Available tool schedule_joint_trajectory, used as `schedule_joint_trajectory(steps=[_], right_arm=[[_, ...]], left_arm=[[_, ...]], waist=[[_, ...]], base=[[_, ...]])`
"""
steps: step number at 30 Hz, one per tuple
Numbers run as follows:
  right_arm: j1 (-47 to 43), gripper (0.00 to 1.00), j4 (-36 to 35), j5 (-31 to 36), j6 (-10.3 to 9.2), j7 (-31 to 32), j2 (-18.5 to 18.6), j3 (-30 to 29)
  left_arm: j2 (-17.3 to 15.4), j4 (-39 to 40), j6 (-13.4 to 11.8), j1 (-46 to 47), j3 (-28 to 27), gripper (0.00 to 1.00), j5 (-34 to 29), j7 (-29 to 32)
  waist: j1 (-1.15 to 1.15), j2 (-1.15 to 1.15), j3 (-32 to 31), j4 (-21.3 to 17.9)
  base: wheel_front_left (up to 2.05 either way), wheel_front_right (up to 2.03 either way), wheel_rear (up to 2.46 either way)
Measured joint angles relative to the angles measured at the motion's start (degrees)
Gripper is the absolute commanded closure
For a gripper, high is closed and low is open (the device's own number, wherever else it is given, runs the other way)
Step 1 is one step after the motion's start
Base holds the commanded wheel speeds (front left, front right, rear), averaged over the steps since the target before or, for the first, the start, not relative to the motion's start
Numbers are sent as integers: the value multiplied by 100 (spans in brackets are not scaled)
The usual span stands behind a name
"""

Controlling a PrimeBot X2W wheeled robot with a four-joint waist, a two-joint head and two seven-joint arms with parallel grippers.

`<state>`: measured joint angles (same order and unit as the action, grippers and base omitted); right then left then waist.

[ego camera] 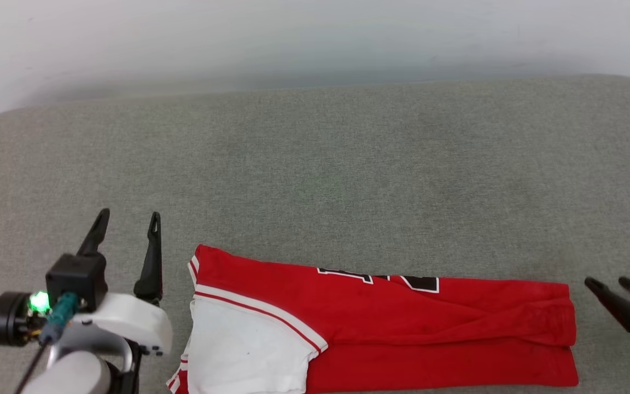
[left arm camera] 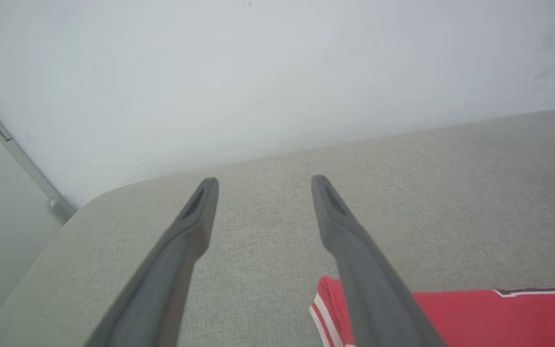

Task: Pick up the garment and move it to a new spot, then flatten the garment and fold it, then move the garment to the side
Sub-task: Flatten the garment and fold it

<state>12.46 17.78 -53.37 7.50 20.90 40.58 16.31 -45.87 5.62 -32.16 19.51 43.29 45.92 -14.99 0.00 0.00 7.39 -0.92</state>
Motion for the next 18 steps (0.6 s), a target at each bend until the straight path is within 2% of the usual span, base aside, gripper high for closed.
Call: schedule_joint_trajectory(steps=[2, 7, 13, 18], right_arm=[[-120, 0, 74, -116, 0, 164, -91, -77], [-321, 0, 209, -323, 0, 435, -348, -167], [-371, 0, 303, -589, 0, 648, -690, -112], [-372, 0, 334, -731, 0, 782, -855, 63]], left_arm=[[240, 53, -118, -342, -312, 0, -400, 0], [882, 178, -156, -1014, -1022, 0, -1258, 0], [1657, 250, 55, -1602, -1882, 0, -1974, 0], [2287, 315, 457, -1965, -2488, 0, -2509, 0]], waist=[[0, 0, 21, 29], [0, 0, 90, 90], [0, 0, 177, 143], [0, 0, 211, 188]], base=[[0, 0, 0], [0, 0, 0], [0, 0, 0], [0, 0, 0]])
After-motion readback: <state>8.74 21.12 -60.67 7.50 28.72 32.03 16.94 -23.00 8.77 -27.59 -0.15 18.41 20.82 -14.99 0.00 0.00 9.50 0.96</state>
